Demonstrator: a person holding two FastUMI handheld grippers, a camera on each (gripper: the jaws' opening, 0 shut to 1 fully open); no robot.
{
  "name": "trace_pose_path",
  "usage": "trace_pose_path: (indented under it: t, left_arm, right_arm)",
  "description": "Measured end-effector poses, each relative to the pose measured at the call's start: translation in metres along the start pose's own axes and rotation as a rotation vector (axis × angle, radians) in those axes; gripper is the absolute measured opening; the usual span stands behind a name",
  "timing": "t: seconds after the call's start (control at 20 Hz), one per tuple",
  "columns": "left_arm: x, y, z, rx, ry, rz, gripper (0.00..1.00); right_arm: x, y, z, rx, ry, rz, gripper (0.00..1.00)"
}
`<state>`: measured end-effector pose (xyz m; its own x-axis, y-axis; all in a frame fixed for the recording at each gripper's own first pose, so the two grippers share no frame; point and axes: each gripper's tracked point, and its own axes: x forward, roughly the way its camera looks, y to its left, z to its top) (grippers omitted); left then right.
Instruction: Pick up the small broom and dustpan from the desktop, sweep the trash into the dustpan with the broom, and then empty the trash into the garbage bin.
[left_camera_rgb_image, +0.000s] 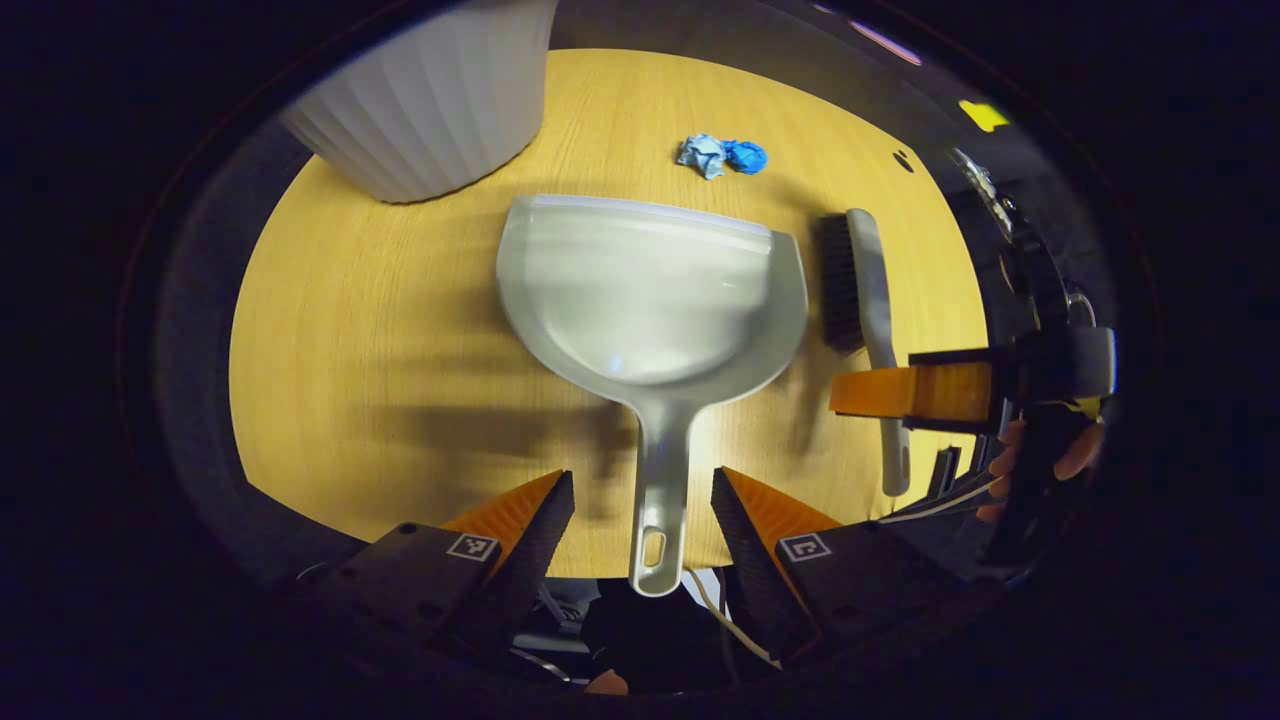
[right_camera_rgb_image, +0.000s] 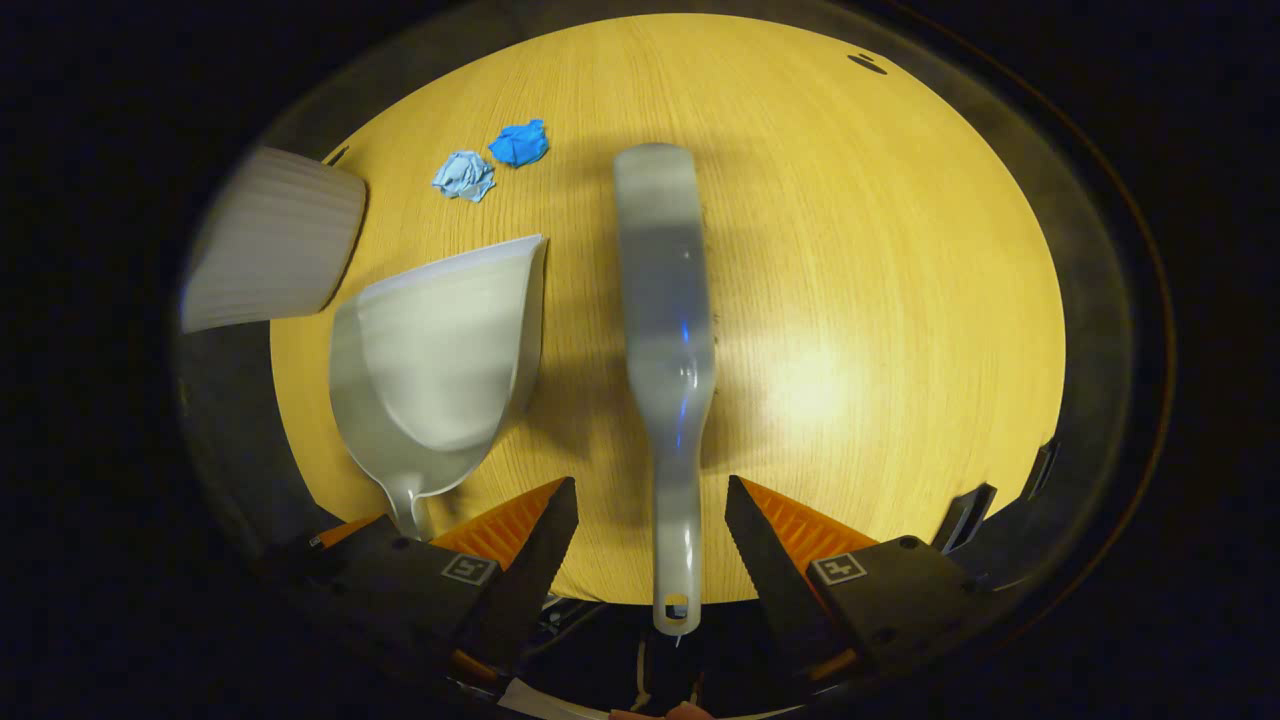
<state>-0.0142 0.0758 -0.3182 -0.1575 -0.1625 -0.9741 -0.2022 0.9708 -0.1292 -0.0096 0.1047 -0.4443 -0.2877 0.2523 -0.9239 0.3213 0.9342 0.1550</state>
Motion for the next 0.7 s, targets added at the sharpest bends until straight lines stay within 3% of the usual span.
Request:
trace_pose_path:
  t: [0.25,0.7]
  left_arm:
    - [0.007,0.000,0.024,0.027,0.004,0.091,0.84]
    - [0.035,-0.016,0.047,0.070,0.049,0.156,0.84]
  right_arm:
    - [0.019,0.004,0.005,-0.063,0.052,-0.005,0.98]
    - [0.034,0.007,0.017,-0.054,0.068,-0.032,1.00]
